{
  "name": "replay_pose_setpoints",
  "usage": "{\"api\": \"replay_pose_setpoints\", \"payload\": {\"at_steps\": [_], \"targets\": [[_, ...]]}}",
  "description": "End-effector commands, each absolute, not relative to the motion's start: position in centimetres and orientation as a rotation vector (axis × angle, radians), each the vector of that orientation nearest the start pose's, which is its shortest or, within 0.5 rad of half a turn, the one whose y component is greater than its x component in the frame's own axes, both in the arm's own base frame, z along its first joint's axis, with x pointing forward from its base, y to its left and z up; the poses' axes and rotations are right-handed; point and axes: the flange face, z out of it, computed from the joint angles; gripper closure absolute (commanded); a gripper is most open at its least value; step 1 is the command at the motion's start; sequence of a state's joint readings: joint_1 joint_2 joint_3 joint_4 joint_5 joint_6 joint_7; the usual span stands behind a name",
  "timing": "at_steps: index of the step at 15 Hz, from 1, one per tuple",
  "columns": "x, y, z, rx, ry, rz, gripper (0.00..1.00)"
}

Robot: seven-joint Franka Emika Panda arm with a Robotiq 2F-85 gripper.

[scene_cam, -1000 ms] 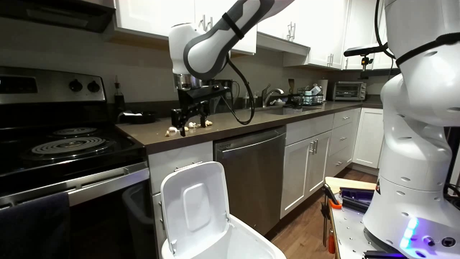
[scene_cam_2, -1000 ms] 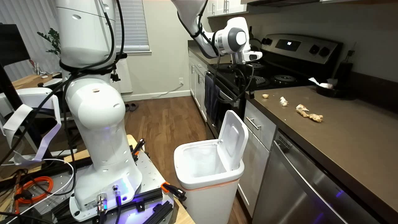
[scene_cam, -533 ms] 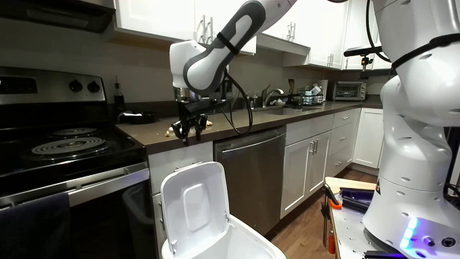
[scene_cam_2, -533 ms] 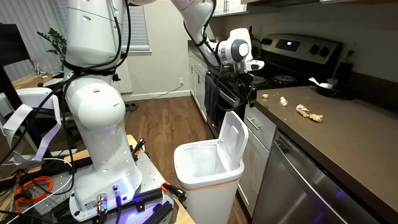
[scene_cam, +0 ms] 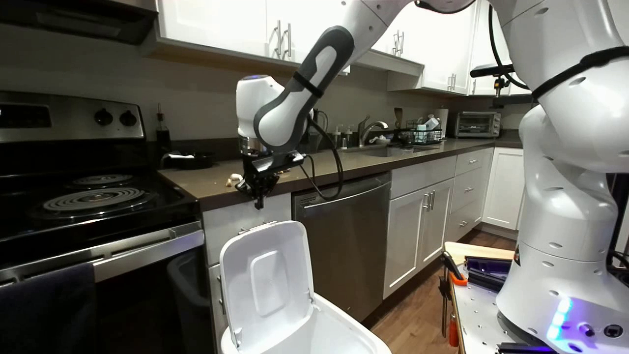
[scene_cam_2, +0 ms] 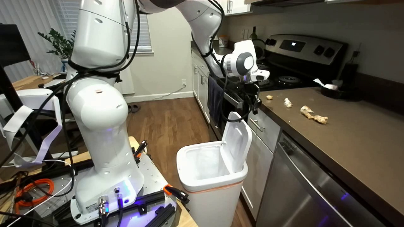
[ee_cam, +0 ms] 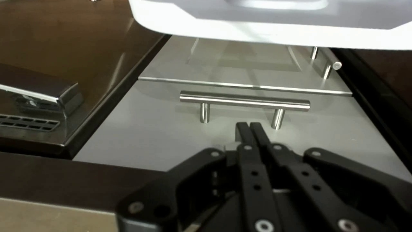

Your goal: Close the top of the lid

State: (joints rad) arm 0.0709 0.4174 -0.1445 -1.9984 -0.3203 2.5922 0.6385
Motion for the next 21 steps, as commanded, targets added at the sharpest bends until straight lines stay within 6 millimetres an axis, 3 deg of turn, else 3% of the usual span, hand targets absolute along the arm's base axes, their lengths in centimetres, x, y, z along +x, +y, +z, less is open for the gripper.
{"api": "replay_pose_setpoints", "payload": {"at_steps": [1, 8, 14, 18, 21], "targets": [[62.8, -3.0, 24.8, -3.176, 0.749, -0.387, 0.97], [60.5, -0.2, 20.7, -3.064, 0.816, -0.16, 0.95], [55.8, 2.6, 17.6, -3.012, 0.727, 0.176, 0.95], [53.5, 2.8, 16.7, -2.976, 0.593, 0.466, 0.95], [53.3, 2.4, 15.9, -3.01, 0.569, 0.557, 0.95]]}}
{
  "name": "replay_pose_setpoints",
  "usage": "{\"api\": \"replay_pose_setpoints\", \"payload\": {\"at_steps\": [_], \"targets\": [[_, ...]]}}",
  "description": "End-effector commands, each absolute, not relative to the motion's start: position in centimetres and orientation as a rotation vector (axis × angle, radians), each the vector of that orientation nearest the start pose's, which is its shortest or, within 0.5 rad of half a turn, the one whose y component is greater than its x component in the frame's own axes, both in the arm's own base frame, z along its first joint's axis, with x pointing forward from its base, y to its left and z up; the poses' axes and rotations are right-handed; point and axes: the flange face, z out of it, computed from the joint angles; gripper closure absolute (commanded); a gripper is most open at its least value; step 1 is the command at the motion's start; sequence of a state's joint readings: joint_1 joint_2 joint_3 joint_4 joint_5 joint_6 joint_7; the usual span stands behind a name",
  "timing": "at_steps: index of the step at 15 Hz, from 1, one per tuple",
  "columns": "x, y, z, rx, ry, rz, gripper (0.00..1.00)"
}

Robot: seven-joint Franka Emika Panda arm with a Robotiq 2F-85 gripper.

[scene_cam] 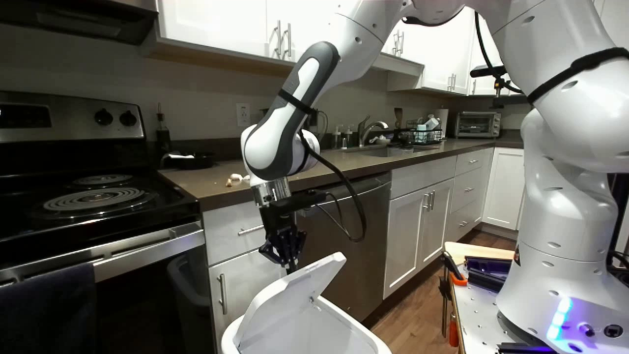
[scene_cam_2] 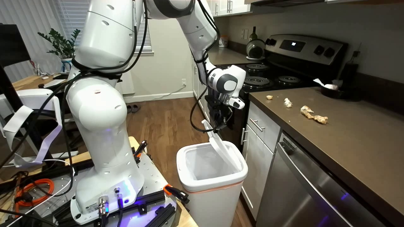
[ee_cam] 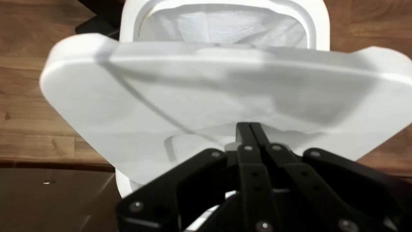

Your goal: Close the top of the lid

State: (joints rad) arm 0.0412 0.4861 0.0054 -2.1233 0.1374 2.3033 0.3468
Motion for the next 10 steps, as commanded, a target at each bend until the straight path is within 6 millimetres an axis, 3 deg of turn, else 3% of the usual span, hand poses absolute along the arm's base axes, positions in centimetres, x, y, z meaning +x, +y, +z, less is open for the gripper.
{"api": "replay_pose_setpoints", "payload": {"at_steps": [1, 7, 10], "targets": [[53.6, 2.6, 15.4, -2.988, 0.558, 0.565, 0.95], [54.8, 2.4, 11.0, -3.039, 0.637, 0.359, 0.95], [54.4, 1.9, 8.1, -3.036, 0.677, 0.291, 0.95]]}}
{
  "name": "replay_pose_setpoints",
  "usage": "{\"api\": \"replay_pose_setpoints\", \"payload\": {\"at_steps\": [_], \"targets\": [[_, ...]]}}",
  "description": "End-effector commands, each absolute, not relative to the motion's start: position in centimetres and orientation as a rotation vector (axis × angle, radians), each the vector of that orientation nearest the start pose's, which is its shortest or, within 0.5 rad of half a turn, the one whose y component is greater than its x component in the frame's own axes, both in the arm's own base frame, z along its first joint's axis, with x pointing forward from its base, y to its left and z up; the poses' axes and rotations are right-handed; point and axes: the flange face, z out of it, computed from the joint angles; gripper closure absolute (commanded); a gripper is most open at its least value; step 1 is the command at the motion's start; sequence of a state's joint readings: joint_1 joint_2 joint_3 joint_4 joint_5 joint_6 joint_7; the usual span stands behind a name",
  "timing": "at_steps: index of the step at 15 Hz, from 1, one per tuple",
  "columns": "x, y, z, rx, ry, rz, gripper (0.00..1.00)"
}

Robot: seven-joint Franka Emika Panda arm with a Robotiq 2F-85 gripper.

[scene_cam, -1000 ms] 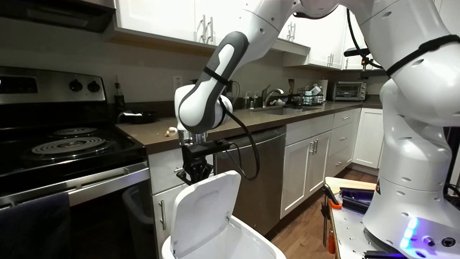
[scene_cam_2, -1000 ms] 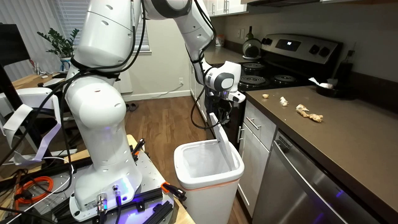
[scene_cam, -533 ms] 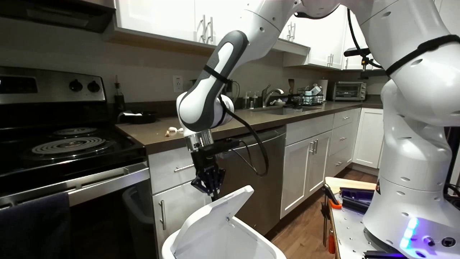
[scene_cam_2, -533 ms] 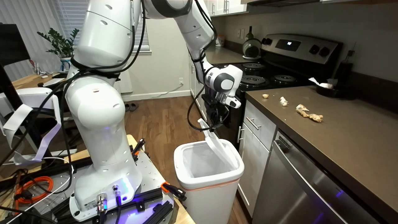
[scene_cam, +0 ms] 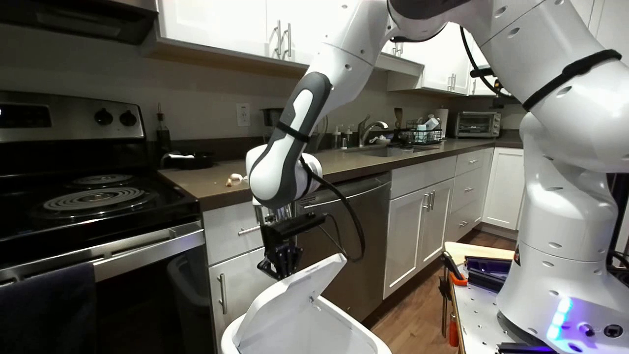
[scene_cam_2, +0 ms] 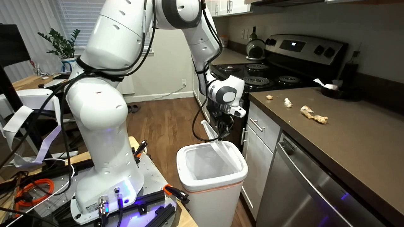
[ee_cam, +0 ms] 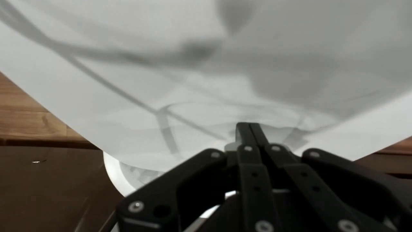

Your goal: Close the top of the lid

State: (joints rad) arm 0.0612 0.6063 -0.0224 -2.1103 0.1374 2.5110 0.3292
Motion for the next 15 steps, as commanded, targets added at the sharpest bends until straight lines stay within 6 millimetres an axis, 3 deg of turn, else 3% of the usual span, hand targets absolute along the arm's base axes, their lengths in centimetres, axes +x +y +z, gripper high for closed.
{"api": "replay_pose_setpoints", "payload": {"at_steps": [1, 5, 8, 15], "targets": [[53.9, 1.9, 7.2, -3.025, 0.69, 0.312, 0.95], [50.2, 2.7, 6.5, -2.907, 0.664, 0.485, 0.95], [48.7, 2.8, 5.5, -2.875, 0.677, 0.554, 0.96], [46.3, 2.0, -0.4, -2.857, 0.786, 0.658, 0.95]]}}
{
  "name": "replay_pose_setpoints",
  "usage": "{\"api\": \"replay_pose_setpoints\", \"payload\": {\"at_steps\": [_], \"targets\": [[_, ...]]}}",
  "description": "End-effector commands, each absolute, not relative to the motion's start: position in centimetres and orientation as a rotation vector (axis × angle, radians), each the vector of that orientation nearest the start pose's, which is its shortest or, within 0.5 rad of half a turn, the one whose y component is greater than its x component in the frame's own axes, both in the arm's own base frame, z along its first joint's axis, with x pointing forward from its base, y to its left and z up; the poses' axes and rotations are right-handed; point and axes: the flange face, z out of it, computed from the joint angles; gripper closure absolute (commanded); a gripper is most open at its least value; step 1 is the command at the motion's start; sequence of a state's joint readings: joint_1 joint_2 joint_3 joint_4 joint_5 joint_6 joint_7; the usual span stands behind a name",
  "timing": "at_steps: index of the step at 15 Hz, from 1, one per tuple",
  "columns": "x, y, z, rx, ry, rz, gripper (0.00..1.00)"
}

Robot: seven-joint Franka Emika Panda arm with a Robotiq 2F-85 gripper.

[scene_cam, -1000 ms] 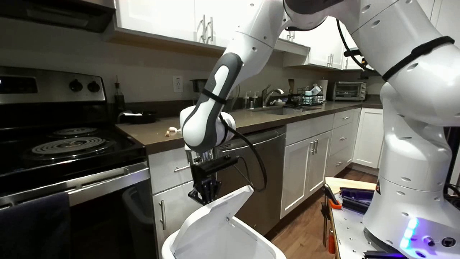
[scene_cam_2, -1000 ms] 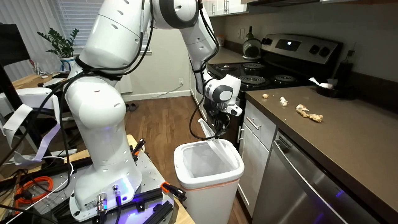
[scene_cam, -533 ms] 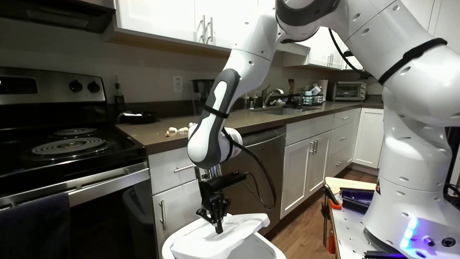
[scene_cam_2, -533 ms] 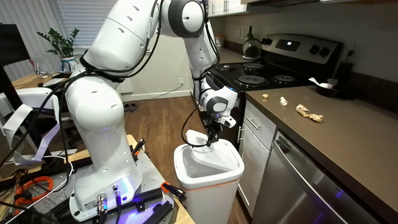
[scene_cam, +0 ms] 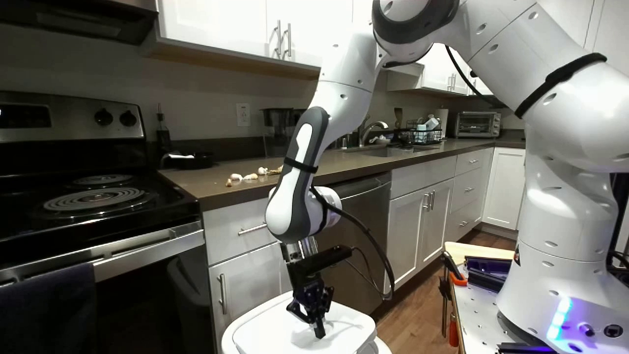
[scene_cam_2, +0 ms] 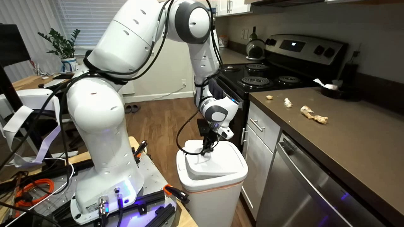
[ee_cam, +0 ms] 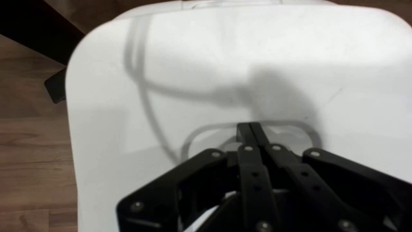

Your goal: Close the top of the lid

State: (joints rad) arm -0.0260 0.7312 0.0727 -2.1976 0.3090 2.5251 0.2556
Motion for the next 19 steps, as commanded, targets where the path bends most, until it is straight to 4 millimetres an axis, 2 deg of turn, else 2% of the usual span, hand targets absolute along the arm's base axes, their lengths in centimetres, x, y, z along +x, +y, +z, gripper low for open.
{"api": "replay_pose_setpoints", "payload": {"at_steps": [1, 3, 5, 7, 10, 14, 19], "targets": [[46.2, 1.6, -1.2, -2.873, 0.807, 0.646, 0.95], [46.4, 0.7, -2.5, -2.9, 0.856, 0.587, 0.95], [47.0, 0.0, -2.8, -2.932, 0.888, 0.516, 0.95], [47.4, 0.0, -2.3, -2.956, 0.897, 0.501, 0.95], [47.8, 0.3, -0.4, -2.99, 0.885, 0.488, 0.95], [48.3, 0.7, 3.9, -2.993, 0.827, 0.468, 0.95], [48.8, 2.8, 9.0, -2.962, 0.766, 0.477, 0.95]]}}
